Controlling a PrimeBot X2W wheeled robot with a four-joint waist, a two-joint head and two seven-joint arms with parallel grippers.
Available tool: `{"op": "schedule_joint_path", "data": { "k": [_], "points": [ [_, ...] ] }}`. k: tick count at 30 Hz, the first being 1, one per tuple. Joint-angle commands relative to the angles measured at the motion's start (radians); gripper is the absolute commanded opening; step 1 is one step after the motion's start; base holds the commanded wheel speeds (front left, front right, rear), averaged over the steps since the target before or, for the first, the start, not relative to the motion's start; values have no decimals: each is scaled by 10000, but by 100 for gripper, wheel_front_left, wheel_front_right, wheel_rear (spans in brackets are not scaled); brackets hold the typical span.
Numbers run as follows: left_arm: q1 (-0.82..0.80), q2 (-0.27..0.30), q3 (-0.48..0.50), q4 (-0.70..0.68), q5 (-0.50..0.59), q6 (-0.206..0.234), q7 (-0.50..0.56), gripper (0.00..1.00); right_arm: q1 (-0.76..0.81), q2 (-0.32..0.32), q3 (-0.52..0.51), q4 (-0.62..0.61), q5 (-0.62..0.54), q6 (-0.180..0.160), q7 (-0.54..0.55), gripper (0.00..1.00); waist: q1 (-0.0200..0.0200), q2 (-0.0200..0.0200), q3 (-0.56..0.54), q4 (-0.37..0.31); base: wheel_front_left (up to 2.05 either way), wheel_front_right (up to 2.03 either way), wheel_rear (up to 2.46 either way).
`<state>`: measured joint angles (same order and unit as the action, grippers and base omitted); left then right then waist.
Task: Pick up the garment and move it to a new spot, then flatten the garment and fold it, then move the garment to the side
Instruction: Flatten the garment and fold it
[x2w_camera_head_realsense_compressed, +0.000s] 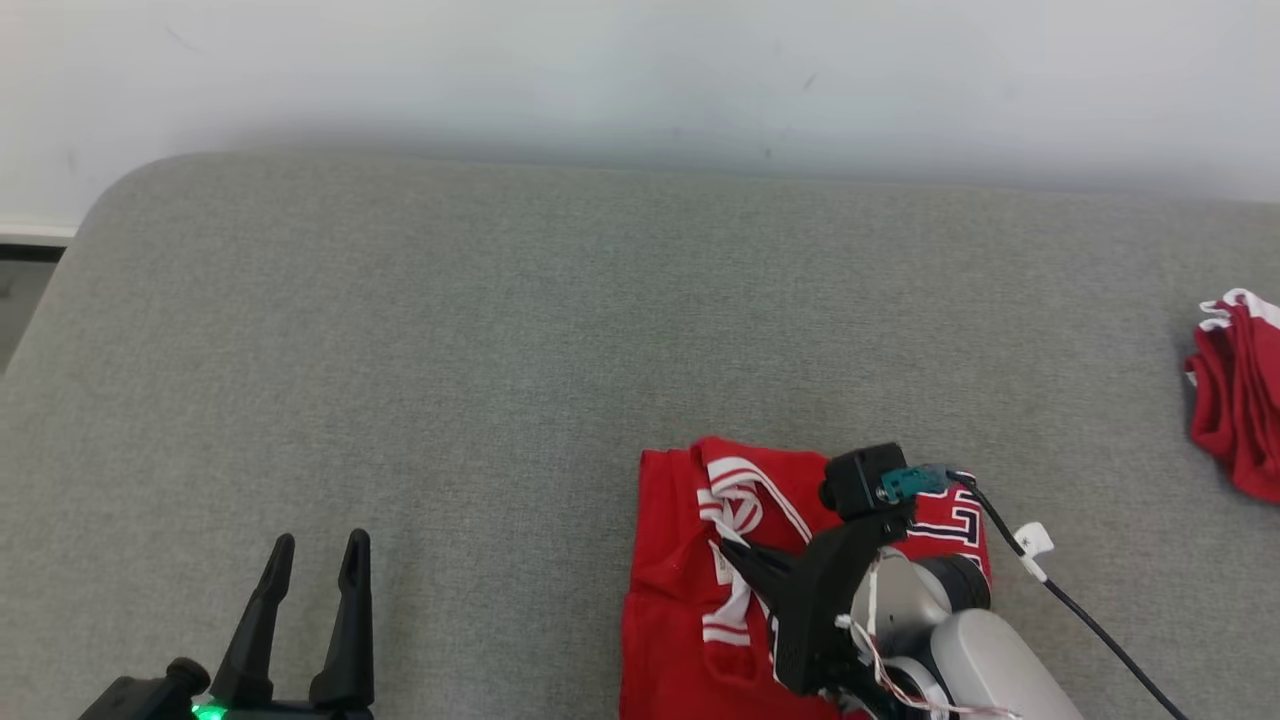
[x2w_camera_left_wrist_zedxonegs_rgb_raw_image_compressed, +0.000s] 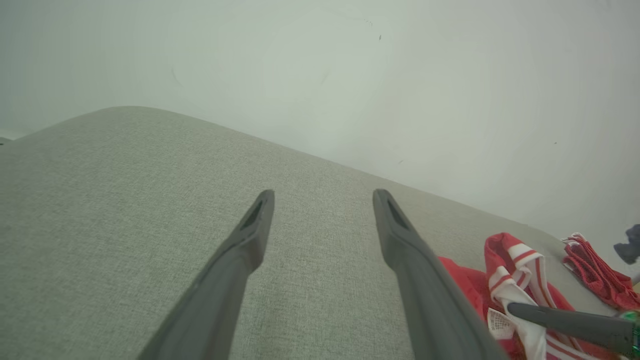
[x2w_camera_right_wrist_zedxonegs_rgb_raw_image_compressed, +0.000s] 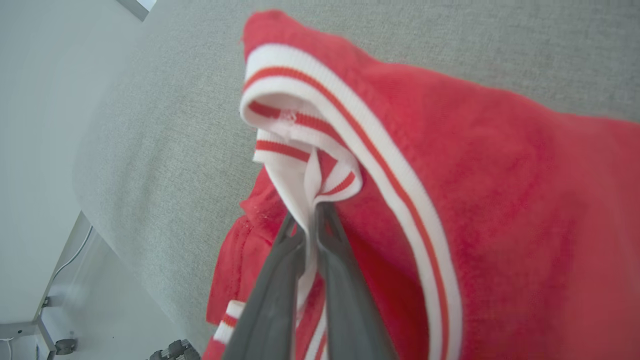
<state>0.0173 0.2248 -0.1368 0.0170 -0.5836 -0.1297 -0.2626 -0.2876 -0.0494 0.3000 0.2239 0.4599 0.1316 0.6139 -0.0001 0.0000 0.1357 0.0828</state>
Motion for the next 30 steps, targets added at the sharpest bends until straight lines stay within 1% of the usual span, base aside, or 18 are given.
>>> {"op": "schedule_joint_path", "data": {
  "k": [1,6,7,13,15,16,18,19,22,25,27,30],
  "points": [
    [-188,-12,-43,16,-22,-9,-30,100,-236,-16,28,216,100,-24,-133,0,1,0,77,119,0,0,0],
    [-358,-97,-151,119,11,-1,-30,100,-954,-9,286,1363,361,-24,-534,0,1,0,200,364,0,0,0],
    [-441,-138,-200,153,41,-1,-30,100,-1233,-9,454,1796,500,-22,-654,0,1,0,239,436,0,0,0],
    [-490,-208,-305,235,83,-1,-30,100,-1866,-7,1057,2933,969,-11,-948,0,1,0,289,605,0,0,0],
    [-494,-223,-327,241,84,-1,-30,100,-1995,-6,1288,3148,1273,-10,-1086,62,1,0,296,644,0,0,0],
    [-488,-227,-332,244,83,-1,-30,100,-2015,-4,1383,3223,1536,-10,-1171,100,1,0,291,660,0,0,0],
    [-441,-229,-308,238,78,-1,-30,100,-2082,-1,1670,3253,2083,-10,-1317,100,1,0,266,664,0,0,0],
    [-441,-229,-308,238,78,-1,-30,100,-2082,-1,1670,3253,2083,-10,-1317,100,1,0,266,664,0,0,0],
    [-341,-229,-225,215,84,-1,-30,100,-2341,-9,1892,3155,2756,-10,-1720,100,1,0,195,618,0,0,0],
    [-187,-209,-116,151,116,-1,-30,100,-2484,-10,1856,2840,3079,-10,-2125,100,1,0,83,525,0,0,0],
    [-103,-195,-52,103,141,-1,-30,100,-2497,-22,1565,2560,3072,-10,-2409,100,1,0,0,452,0,0,0],
    [61,-184,63,-31,159,-1,-30,100,-2169,-19,768,2106,2375,-10,-2511,100,1,0,-85,312,0,0,0]
  ]
}}
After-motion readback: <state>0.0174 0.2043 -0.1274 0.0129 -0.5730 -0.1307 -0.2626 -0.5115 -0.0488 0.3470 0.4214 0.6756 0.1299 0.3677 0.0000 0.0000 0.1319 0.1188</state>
